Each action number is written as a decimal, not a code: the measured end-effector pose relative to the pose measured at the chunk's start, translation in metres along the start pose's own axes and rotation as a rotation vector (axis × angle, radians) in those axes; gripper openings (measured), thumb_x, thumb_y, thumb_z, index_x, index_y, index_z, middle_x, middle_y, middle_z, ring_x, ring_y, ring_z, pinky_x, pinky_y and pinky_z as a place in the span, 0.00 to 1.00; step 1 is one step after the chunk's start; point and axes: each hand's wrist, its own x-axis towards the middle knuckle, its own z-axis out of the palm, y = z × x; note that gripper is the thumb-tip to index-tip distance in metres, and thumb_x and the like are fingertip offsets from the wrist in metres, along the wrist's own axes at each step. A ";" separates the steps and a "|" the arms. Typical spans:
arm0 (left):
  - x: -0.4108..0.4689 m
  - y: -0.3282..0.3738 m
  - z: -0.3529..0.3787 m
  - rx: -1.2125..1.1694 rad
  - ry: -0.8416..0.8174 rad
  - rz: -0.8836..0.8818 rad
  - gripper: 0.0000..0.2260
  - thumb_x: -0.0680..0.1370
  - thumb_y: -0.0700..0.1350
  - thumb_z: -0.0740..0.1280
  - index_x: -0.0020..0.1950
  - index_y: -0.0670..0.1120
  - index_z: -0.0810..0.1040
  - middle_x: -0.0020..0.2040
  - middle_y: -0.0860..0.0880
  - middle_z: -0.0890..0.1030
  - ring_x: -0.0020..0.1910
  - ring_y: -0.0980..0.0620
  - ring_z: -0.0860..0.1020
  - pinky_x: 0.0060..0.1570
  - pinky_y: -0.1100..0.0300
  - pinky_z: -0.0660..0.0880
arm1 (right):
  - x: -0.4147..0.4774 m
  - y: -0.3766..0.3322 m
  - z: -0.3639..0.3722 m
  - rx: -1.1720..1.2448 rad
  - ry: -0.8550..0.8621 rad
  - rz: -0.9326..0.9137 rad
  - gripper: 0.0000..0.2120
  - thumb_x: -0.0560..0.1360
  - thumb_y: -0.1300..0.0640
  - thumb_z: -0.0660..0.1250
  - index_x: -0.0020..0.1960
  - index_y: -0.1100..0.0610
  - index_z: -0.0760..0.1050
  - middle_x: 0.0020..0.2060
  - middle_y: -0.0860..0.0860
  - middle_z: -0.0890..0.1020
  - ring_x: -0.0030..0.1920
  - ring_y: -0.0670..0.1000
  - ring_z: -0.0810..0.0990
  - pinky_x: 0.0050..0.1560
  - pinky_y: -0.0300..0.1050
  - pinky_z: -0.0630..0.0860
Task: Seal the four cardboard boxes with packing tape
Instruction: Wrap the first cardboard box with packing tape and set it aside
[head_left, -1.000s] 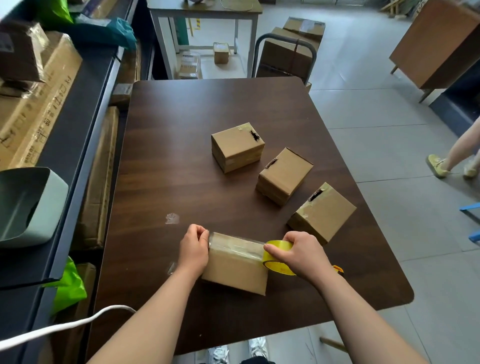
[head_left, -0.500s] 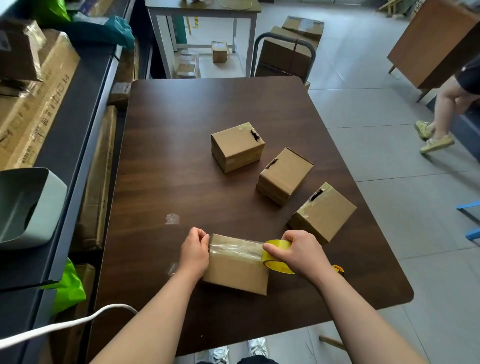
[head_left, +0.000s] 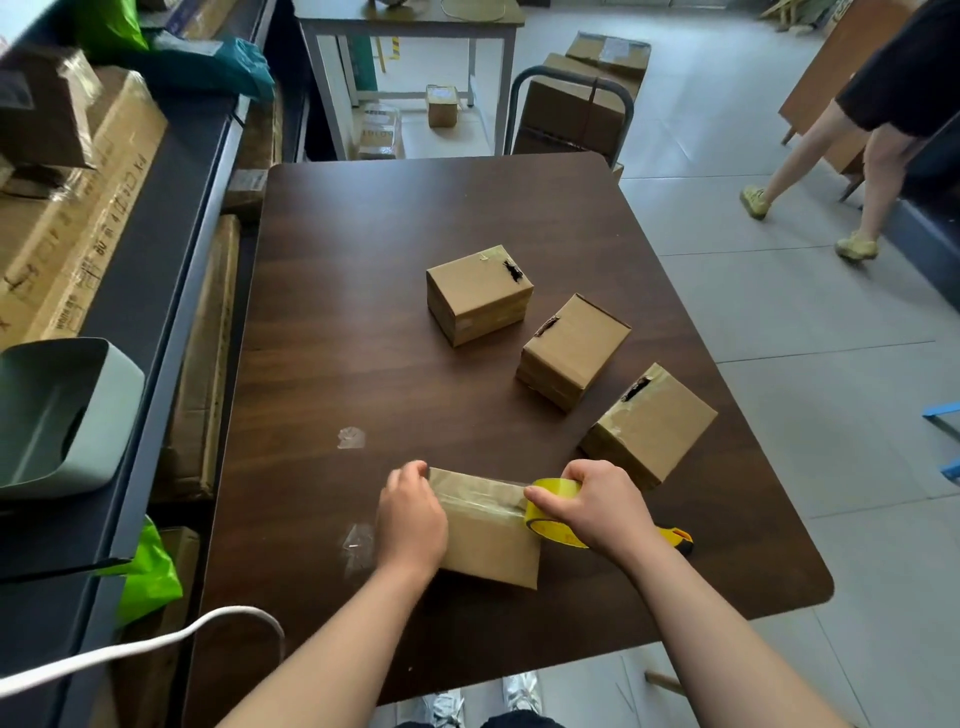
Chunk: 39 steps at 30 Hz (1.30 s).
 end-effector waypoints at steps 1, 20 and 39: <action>-0.009 0.001 0.006 0.019 -0.051 0.018 0.17 0.82 0.39 0.53 0.71 0.41 0.67 0.69 0.43 0.70 0.67 0.46 0.69 0.65 0.56 0.66 | 0.000 -0.001 0.000 -0.010 0.000 -0.003 0.22 0.69 0.31 0.67 0.41 0.51 0.76 0.37 0.46 0.78 0.40 0.47 0.77 0.36 0.42 0.74; -0.027 -0.001 0.017 0.375 -0.194 0.094 0.27 0.82 0.40 0.49 0.79 0.49 0.42 0.78 0.49 0.54 0.75 0.48 0.58 0.68 0.50 0.65 | -0.027 0.050 0.021 -0.040 0.091 0.033 0.20 0.78 0.39 0.59 0.35 0.51 0.74 0.33 0.48 0.79 0.40 0.51 0.78 0.34 0.44 0.66; -0.027 0.003 0.019 0.479 -0.117 0.162 0.27 0.83 0.40 0.49 0.79 0.49 0.42 0.80 0.49 0.46 0.78 0.50 0.46 0.76 0.53 0.49 | -0.018 0.078 0.066 -0.077 0.035 0.065 0.22 0.79 0.37 0.55 0.42 0.51 0.77 0.37 0.49 0.82 0.42 0.52 0.81 0.39 0.46 0.75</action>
